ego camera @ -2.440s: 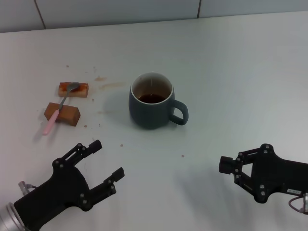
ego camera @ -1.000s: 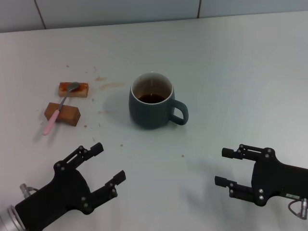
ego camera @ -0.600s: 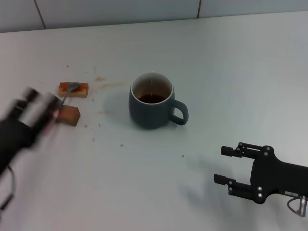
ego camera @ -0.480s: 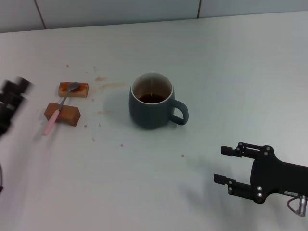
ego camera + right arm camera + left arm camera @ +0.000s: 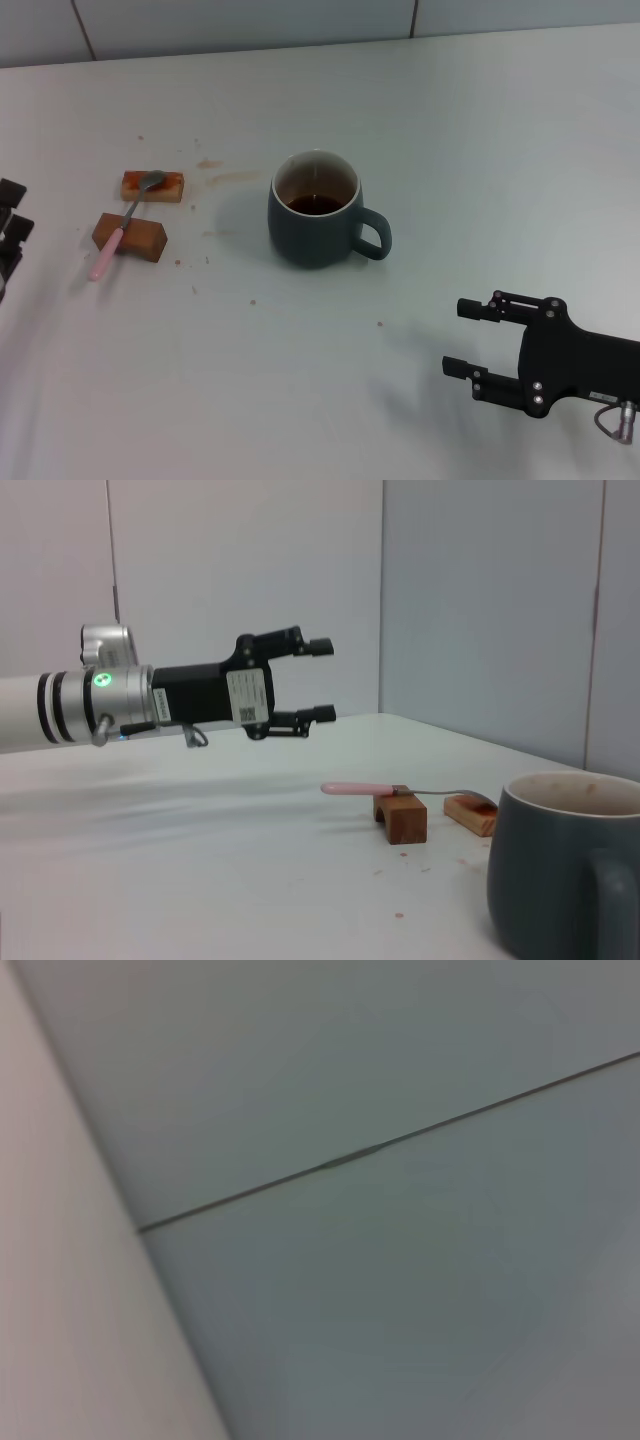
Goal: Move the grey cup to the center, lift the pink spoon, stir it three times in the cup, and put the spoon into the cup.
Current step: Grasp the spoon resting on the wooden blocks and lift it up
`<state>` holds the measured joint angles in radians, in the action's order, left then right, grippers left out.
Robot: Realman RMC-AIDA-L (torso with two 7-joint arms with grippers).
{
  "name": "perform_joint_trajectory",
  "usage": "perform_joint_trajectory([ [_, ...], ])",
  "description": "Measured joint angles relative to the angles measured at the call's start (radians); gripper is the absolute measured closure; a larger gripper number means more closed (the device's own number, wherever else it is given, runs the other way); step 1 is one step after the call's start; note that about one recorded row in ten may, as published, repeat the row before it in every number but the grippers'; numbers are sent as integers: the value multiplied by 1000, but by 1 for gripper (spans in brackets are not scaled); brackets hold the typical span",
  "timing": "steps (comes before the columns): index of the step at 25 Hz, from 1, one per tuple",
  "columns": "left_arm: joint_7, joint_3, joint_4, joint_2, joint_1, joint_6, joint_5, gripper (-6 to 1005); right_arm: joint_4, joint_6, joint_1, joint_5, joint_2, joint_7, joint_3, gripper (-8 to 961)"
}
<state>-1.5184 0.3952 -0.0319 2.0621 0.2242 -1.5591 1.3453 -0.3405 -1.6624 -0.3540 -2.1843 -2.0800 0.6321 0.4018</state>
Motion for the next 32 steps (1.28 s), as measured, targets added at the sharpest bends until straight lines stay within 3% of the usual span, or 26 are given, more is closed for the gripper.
perform_joint_trajectory([
  [10, -62, 32, -1, 1, -13, 123, 3, 201, -6, 1, -6, 0, 3, 9, 0, 311],
  [32, -170, 100, -11, 7, 18, 209, 3, 201, -11, 10, -13, 0, 6, 35, 0, 311],
])
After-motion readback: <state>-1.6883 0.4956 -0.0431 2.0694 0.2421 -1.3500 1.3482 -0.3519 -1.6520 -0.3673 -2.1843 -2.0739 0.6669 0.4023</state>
